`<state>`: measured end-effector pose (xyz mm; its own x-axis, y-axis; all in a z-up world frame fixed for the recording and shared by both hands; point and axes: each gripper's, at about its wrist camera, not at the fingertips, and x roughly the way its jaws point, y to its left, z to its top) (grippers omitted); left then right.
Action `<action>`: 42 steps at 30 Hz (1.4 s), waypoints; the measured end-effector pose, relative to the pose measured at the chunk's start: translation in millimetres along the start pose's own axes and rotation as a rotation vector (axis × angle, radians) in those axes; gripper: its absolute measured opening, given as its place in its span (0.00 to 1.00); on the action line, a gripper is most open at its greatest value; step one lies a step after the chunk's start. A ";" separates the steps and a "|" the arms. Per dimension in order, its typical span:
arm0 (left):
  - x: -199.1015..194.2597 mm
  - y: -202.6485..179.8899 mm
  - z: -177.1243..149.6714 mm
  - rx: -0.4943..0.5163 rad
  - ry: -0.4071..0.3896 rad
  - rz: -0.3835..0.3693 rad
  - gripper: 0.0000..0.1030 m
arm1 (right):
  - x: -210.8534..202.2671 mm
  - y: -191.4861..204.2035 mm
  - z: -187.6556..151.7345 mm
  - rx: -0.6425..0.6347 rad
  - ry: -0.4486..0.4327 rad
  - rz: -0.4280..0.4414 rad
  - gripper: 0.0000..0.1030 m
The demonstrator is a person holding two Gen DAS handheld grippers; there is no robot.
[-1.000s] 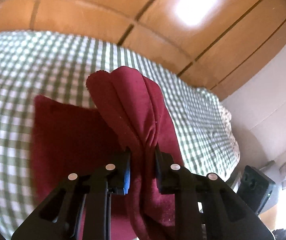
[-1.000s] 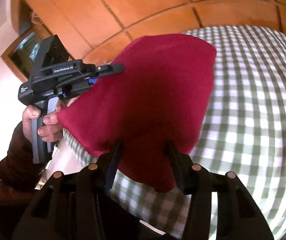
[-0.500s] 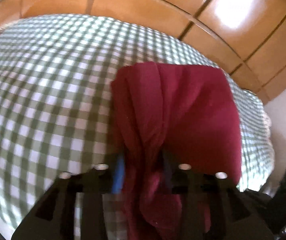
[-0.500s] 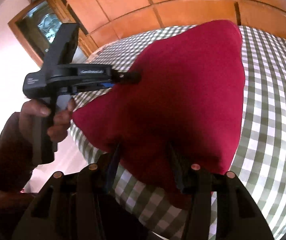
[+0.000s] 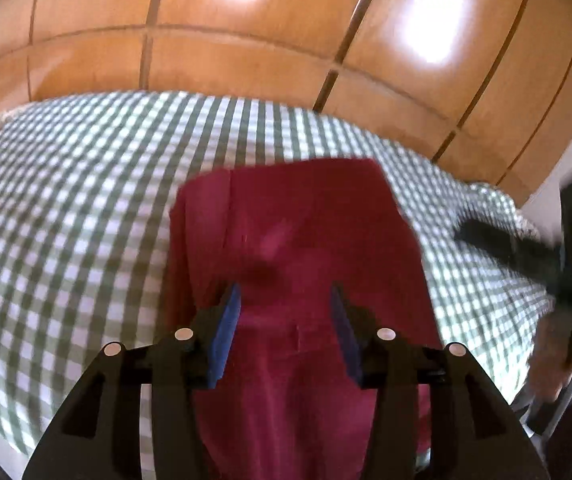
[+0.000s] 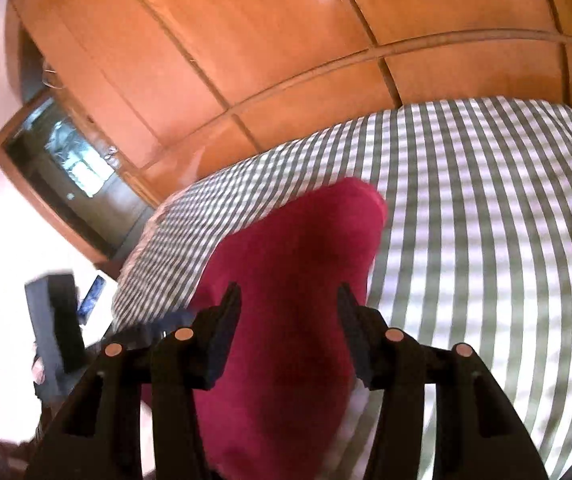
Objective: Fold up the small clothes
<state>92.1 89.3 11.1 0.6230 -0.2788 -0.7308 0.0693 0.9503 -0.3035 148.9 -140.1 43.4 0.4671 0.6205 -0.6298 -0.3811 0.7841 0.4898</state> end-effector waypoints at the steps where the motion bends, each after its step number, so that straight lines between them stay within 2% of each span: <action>1: 5.7 2.7 -4.7 0.009 0.009 0.026 0.44 | 12.5 3.4 6.8 -0.007 0.015 -0.012 0.46; 5: 15.7 9.5 -21.1 0.053 0.012 0.084 0.44 | 85.8 -0.5 26.5 -0.027 0.111 -0.103 0.47; 7: 14.9 13.1 -25.5 0.048 0.004 0.094 0.44 | 130.0 -12.2 21.4 -0.035 0.193 -0.195 0.46; 8: 13.8 15.9 -26.4 0.037 0.000 0.091 0.44 | 144.7 -21.0 17.5 -0.024 0.230 -0.210 0.47; 9: 12.3 19.1 -27.0 0.027 -0.004 0.085 0.44 | 148.0 -27.4 13.4 -0.011 0.218 -0.196 0.47; 11: 8.3 19.6 -29.6 0.023 -0.012 0.082 0.44 | 137.9 -28.7 14.6 0.007 0.185 -0.167 0.47; 14: 0.2 13.9 -32.4 0.018 -0.023 0.098 0.44 | 113.4 -23.4 13.0 -0.025 0.127 -0.181 0.54; 17: -9.1 11.2 -30.9 -0.017 -0.031 0.124 0.44 | 78.9 -7.2 4.6 -0.054 0.064 -0.154 0.55; 18: -13.2 11.8 -31.5 -0.034 -0.036 0.134 0.50 | 64.2 -1.7 -3.5 -0.072 0.040 -0.146 0.55; 20: -18.3 12.3 -32.9 -0.047 -0.050 0.167 0.57 | 41.9 2.7 -12.4 -0.092 0.024 -0.128 0.54; 25: -21.1 16.8 -37.3 -0.052 -0.041 0.201 0.57 | -2.4 29.9 -59.8 -0.216 0.007 -0.133 0.49; 28: -19.9 18.9 -41.0 -0.046 -0.037 0.229 0.57 | -10.9 43.7 -91.7 -0.275 0.023 -0.159 0.49; 30: -17.3 19.5 -44.7 -0.038 -0.034 0.248 0.62 | -1.3 41.6 -116.5 -0.273 0.086 -0.158 0.53; 32: -13.0 20.3 -47.5 -0.026 -0.026 0.255 0.67 | 10.1 46.0 -138.0 -0.353 0.069 -0.263 0.58; 33: -12.4 20.7 -48.9 -0.027 -0.027 0.254 0.68 | 12.1 48.1 -140.6 -0.361 0.062 -0.273 0.58; 36: -13.2 21.2 -50.7 -0.022 -0.037 0.261 0.71 | 5.3 45.4 -130.8 -0.318 0.086 -0.229 0.64; 42: -13.6 24.5 -49.2 -0.022 -0.038 0.250 0.74 | -23.6 -0.3 -90.5 -0.051 0.082 -0.074 0.79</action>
<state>47.0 109.6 -16.4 0.6478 -0.0296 -0.7613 -0.1075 0.9857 -0.1298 65.8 -156.0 3.5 0.4296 0.5563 -0.7113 -0.3893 0.8249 0.4100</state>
